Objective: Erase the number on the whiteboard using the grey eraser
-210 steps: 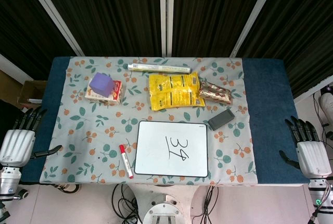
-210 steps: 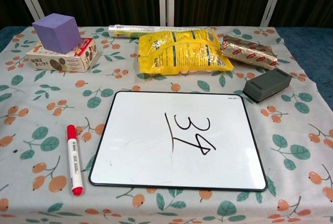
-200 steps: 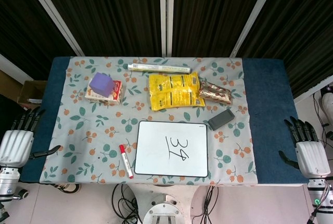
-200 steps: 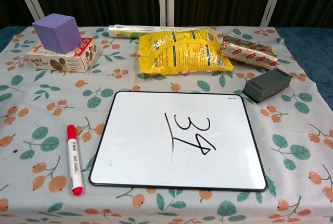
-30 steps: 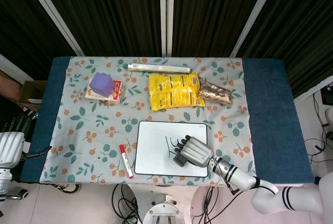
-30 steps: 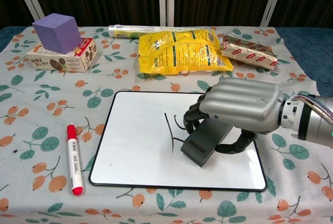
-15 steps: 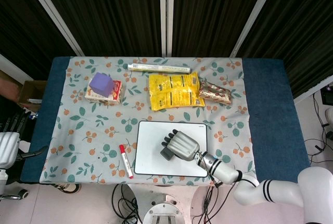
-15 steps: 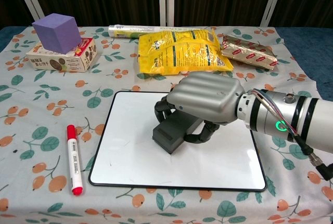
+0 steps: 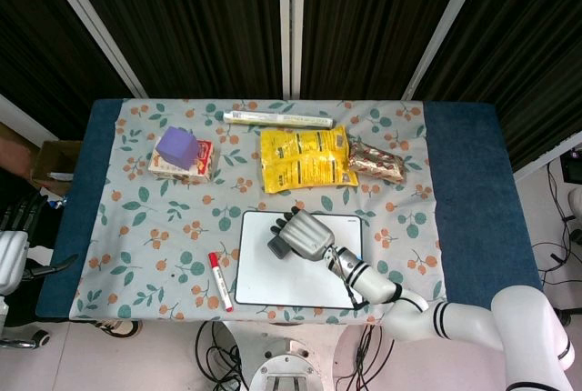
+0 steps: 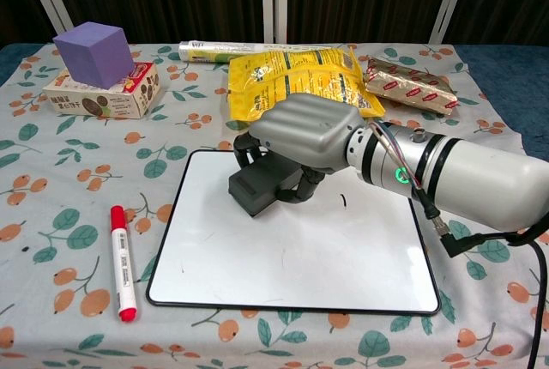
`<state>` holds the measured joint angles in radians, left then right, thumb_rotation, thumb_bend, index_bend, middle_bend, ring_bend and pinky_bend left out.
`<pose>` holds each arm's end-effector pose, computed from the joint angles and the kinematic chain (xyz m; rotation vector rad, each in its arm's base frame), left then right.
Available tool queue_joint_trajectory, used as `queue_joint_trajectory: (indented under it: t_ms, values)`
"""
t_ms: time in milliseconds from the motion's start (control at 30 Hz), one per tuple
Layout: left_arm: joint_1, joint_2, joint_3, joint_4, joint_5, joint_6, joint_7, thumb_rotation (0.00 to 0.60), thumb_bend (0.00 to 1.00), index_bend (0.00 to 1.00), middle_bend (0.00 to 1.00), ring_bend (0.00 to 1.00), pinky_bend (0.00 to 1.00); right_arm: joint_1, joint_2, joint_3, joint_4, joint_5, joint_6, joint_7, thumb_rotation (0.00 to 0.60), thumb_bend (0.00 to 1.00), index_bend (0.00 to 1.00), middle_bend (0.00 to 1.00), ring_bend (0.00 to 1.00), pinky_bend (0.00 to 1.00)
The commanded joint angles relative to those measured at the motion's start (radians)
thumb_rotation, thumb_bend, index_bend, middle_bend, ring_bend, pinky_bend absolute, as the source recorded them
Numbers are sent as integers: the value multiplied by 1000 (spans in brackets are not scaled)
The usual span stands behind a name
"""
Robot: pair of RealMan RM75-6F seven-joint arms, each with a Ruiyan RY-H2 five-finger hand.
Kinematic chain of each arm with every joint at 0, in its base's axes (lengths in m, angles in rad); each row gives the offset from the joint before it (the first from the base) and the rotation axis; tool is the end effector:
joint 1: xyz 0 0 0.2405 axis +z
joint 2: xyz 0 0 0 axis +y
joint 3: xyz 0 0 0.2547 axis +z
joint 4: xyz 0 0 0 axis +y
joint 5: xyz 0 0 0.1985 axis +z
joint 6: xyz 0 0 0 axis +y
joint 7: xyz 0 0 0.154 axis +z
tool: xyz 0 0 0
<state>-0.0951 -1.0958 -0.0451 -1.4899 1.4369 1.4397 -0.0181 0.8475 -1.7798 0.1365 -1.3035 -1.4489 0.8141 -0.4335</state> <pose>-0.3391 0.1940 0.1883 -1.3803 -0.8573 -0.7621 -0.0760 -0.3120 -0.0978 2.3116 -0.5005 0.9391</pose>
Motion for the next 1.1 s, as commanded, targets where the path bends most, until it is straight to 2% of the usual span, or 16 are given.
queue_joint_trajectory:
  t_ms: [33,400,767,1100]
  values:
    - [2,1,-1,2,-1,2,-2,319,0,0,28,17,135,-8,23,-22,-17,-18,18,-14,600,388,934,758,661,769]
    - [-9,-2,1,-8,14,-8,7,324,0,0,28,17,135,-80,126,-124,-71,-41,66,2,600,388,934,758,661,769]
    - [-14,10,-2,-43,22,-3,42,320,0,0,28,17,135,-154,205,-214,-131,-129,160,118,600,388,933,758,661,769]
    - [-16,17,-4,-66,24,4,65,318,0,0,28,17,135,-177,250,-290,-189,-250,202,126,600,388,933,758,661,769]
